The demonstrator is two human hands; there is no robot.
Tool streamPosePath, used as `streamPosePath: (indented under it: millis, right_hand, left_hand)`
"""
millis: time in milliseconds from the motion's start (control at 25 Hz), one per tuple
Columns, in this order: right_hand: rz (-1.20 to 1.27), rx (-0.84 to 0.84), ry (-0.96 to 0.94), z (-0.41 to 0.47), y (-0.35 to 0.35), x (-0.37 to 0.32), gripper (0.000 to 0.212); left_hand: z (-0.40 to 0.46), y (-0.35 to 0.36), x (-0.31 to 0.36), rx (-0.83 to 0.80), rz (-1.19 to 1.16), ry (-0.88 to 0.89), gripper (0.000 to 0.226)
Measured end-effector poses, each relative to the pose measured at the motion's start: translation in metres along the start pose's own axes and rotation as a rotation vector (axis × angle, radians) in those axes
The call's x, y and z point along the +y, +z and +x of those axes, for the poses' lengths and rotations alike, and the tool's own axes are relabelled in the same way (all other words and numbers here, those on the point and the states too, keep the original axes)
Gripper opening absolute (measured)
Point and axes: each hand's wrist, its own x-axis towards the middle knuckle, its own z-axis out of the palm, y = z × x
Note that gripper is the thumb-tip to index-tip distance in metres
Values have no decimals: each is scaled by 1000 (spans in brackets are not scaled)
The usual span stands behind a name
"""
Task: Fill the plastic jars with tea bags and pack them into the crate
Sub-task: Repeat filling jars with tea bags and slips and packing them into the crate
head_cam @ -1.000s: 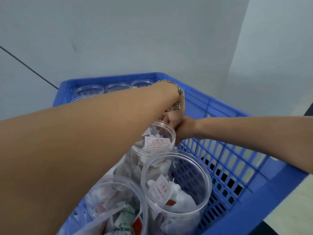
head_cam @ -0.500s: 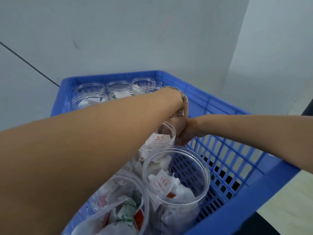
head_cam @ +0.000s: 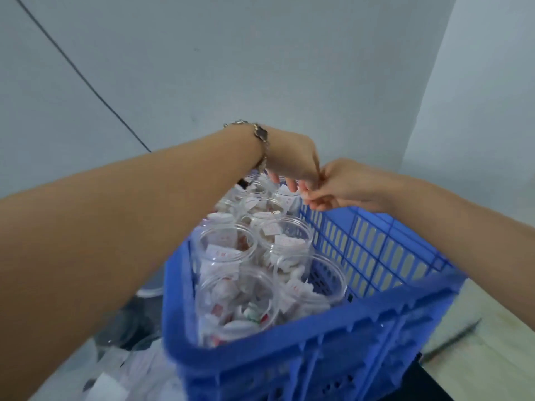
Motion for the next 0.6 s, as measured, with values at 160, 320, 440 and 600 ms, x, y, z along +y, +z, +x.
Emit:
streamPosePath:
  millis: [160,320,440,600]
  right_hand:
    - [-11,126,-169,-50,36,-41,19]
    - [-25,62,-292,-87,77,-92,4]
    - [-119,24,-392,-97,124,-135,8]
    - [-277,-49,-467,-92,210,-174,11]
  left_hand:
    - [-76,-13,-11,191,-59,69,22]
    - [-167,-23,-32,292,-134,1,21]
    - [-240,-32,-64,325,-116,-118,18]
    - [-322,-23,-128,346,-21,-365,17]
